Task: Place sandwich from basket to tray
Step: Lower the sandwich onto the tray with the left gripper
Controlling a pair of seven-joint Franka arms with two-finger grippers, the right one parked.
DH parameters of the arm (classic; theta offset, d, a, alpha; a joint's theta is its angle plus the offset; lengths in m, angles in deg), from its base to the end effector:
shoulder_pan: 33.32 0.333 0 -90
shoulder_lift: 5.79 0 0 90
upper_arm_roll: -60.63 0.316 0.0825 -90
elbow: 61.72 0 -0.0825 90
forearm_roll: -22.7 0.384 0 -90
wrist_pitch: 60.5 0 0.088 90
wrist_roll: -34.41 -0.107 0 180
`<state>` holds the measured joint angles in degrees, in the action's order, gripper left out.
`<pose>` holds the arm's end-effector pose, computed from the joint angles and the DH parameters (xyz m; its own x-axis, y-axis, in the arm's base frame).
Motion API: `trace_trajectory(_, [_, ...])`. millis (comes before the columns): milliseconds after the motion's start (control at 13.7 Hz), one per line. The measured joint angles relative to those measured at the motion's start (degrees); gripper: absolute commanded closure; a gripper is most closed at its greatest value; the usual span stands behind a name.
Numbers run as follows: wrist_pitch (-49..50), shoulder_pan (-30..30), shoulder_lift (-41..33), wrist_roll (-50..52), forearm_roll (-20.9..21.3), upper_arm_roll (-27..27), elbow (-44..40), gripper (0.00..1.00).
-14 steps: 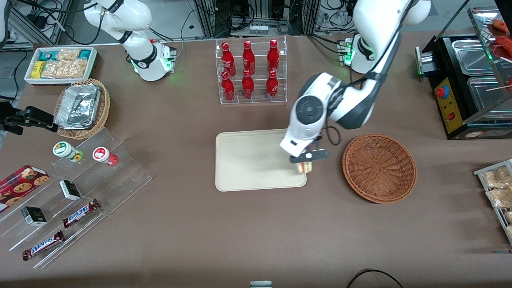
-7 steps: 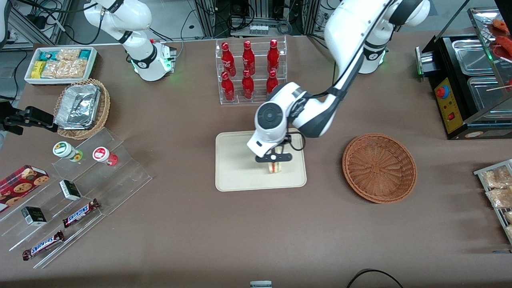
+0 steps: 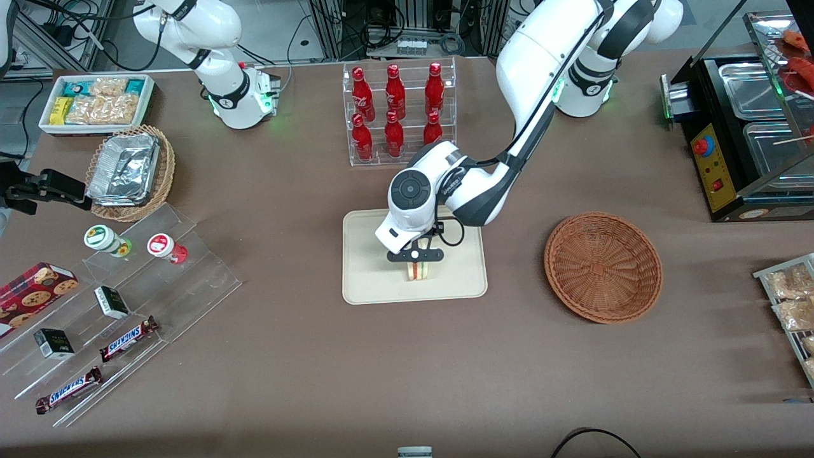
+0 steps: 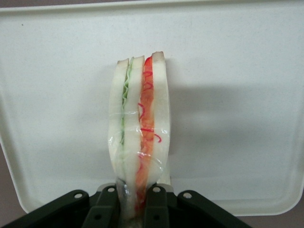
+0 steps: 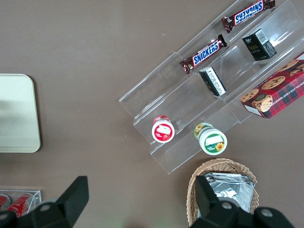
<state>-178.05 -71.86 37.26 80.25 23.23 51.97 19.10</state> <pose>0.5023 -0.5117 0.2505 0.9901 0.0070 -0.1403 0.0059 -1.0000 -0.0079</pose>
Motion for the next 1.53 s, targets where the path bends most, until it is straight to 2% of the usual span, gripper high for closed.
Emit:
trace_trajectory(803, [-0.33,-0.07,1.68,3.08,0.03,0.00,-0.11,0.99])
trace_trajectory(876, [-0.33,-0.08,1.68,3.28,0.03,0.00,-0.16,0.31])
trace_trajectory(949, [-0.33,-0.08,1.68,3.41,0.04,0.00,-0.16,0.02])
trace_trajectory(1022, [-0.33,-0.08,1.68,3.47,0.03,0.00,-0.17,0.00])
trace_trajectory(1533, [1.25,-0.08,1.20,3.83,0.03,0.01,-2.51,0.00])
